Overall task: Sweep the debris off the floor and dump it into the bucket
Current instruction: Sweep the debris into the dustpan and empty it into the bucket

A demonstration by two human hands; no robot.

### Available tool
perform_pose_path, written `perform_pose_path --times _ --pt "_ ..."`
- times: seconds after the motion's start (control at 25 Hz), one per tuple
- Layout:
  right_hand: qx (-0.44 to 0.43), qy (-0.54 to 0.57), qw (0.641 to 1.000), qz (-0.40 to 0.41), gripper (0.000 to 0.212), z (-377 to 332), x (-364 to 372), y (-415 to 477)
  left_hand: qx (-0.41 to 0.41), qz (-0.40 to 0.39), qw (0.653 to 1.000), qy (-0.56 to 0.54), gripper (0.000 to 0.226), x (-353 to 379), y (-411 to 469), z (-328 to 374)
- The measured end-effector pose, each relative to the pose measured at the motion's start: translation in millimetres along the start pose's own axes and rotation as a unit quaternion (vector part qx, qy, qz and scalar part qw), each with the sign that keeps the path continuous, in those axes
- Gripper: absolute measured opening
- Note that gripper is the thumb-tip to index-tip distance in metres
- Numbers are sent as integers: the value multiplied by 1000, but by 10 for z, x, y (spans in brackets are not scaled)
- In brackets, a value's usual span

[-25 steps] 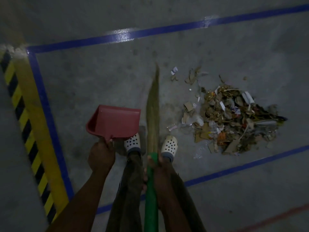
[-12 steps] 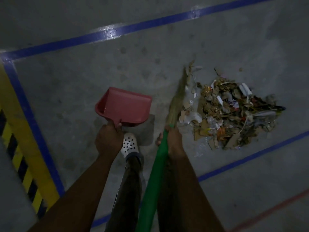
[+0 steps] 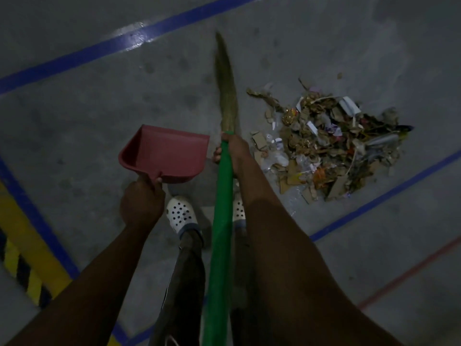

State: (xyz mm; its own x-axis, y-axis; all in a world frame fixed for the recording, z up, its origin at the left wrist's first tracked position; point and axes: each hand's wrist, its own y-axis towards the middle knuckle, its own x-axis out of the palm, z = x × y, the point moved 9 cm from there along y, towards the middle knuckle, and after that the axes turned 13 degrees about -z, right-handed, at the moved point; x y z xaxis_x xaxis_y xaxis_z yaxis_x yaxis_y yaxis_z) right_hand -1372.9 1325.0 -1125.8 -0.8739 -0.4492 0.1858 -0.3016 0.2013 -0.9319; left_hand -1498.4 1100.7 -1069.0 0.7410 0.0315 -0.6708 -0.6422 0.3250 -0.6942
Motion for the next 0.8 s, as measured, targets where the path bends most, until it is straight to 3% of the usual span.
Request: perform_pose_path --times 0.2,0.32,0.4,0.6,0.8 --pt "-7 137 990 44 7 679 -537 -900 6 -18 1000 -13 35 -40 -95 250" --pt "-50 200 978 -21 17 804 -303 -1331 16 -18 1000 -7 35 -46 -122 403" --pt "-58 191 979 -37 12 604 -212 -1163 33 -22 999 4 33 -28 -132 502" --pt "13 117 992 47 12 235 -572 -607 31 -20 999 16 34 4 -189 498" --pt "1 69 996 57 10 702 -1173 -1562 13 -45 998 35 32 147 -422 383"
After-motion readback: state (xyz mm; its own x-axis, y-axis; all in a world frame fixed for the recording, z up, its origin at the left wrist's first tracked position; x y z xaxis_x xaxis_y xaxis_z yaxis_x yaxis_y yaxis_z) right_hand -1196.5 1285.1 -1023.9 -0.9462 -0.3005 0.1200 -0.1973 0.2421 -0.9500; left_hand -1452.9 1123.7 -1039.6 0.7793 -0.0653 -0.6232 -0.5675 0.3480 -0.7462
